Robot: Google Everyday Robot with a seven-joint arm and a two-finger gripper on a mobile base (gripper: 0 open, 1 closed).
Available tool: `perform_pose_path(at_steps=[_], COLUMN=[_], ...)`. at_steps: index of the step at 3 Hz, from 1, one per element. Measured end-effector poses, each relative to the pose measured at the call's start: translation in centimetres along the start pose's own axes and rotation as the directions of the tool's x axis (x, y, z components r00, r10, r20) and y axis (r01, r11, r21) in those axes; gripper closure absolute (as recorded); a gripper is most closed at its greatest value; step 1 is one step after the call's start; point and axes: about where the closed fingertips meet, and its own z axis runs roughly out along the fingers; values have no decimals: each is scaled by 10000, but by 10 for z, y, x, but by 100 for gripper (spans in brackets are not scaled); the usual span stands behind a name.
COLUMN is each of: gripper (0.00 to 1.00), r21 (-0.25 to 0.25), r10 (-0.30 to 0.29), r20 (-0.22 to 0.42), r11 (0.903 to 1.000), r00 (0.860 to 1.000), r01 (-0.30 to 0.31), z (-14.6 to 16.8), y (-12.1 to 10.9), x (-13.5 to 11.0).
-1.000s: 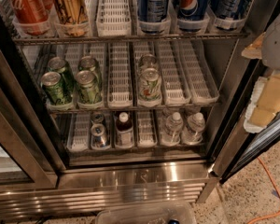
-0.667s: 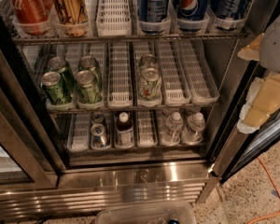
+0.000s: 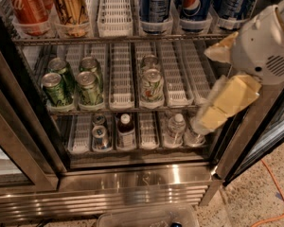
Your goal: Pick orange can from middle shelf of fridge
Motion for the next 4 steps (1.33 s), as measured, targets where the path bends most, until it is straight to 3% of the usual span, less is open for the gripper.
perform_pose_path(at_steps=[1, 2, 3, 4], gripper=[0, 0, 0, 0], r21=[175, 445, 607, 538], r10=[192, 133, 187, 262], r20=[1435, 2455, 3034, 3669], r11=[9996, 9987, 9974, 9973], r00=[9895, 9693, 9527, 9299], r01=[-220, -250, -389, -493], z=[8, 21, 40, 60], y=[11, 11, 3, -25], x=[-48, -89, -117, -165])
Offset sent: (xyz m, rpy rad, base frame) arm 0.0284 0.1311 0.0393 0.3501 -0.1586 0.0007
